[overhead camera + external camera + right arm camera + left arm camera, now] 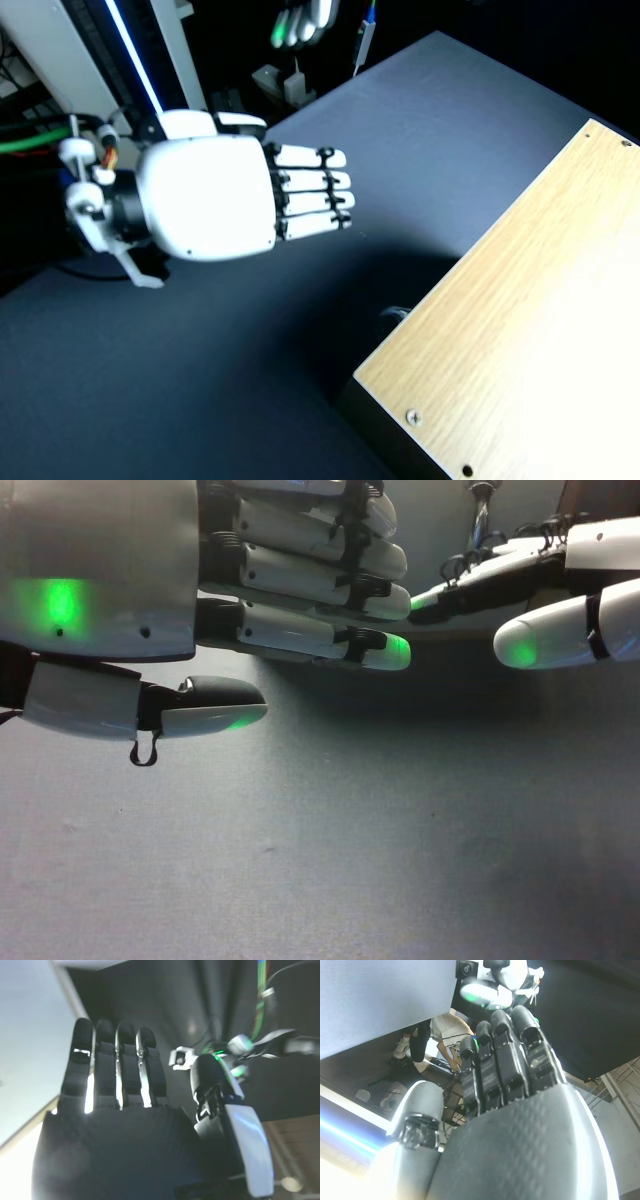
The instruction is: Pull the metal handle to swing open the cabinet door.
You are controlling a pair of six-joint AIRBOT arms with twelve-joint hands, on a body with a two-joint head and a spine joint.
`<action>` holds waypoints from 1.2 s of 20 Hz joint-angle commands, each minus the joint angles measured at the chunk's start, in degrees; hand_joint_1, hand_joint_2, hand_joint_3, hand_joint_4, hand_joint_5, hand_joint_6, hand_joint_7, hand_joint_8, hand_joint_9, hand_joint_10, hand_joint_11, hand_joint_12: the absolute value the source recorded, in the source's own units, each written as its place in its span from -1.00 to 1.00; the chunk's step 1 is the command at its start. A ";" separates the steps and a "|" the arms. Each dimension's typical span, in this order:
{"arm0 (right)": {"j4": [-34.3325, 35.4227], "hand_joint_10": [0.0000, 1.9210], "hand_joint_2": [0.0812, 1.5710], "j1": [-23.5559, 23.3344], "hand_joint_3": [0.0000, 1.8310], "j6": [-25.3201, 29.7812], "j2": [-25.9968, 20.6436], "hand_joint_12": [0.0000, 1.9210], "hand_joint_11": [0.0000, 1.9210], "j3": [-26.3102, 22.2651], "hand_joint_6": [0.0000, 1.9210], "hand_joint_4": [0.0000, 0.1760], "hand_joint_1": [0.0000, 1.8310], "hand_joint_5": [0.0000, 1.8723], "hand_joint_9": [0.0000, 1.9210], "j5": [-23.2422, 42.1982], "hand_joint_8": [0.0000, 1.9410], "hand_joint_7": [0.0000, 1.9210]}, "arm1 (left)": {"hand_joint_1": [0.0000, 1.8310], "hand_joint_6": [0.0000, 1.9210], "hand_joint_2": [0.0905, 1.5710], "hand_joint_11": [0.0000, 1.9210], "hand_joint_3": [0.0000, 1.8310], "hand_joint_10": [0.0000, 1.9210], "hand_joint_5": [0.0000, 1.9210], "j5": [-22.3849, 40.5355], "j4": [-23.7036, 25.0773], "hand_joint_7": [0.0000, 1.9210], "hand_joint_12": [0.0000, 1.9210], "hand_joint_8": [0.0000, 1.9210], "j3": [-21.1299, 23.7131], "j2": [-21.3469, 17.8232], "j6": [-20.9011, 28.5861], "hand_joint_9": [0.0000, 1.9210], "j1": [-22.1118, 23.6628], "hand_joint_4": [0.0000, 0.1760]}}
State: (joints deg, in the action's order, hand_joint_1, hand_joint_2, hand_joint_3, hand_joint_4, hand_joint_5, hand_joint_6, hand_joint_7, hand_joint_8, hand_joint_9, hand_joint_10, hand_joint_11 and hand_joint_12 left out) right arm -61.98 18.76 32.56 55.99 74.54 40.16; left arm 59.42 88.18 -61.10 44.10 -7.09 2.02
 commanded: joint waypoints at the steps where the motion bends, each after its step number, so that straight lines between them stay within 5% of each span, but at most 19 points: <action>1: 5.03 -1.00 1.00 -0.47 -0.97 0.61 -0.42 -0.31 -1.00 -0.29 -1.00 -1.00 -1.00 -0.69 -0.75 2.25 -1.00 -0.71 | -1.00 -1.00 0.95 -0.98 -0.68 -1.00 -0.59 1.22 -5.47 -0.60 -0.20 -1.00 0.02 -0.31 -0.33 -0.62 0.44 -1.00; 11: 8.81 -1.00 1.00 0.26 -0.94 16.73 -1.45 -0.26 -1.00 -1.55 -1.00 -1.00 -1.00 -0.67 -0.74 -9.31 -1.00 -0.70 | -1.00 -0.99 0.94 -0.96 -0.68 -0.99 -0.58 1.22 -5.47 -0.59 -0.19 -0.99 0.02 -0.31 -0.33 -0.61 0.44 -1.00; 24: 10.18 -1.00 1.00 0.46 -0.95 26.96 -2.63 -0.26 -1.00 -1.41 -1.00 -1.00 -1.00 -0.67 -0.73 -15.30 -1.00 -0.70 | -1.00 -1.00 0.95 -0.96 -0.68 -1.00 -0.57 1.22 -5.47 -0.59 -0.19 -1.00 0.02 -0.31 -0.33 -0.62 0.44 -1.00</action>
State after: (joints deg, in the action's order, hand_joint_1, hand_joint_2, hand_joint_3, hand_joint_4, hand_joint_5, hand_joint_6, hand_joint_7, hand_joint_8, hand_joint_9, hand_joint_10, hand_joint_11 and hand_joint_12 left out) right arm -54.43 19.55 58.83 53.76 72.99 21.74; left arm 59.44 88.18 -61.10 44.10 -7.09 2.02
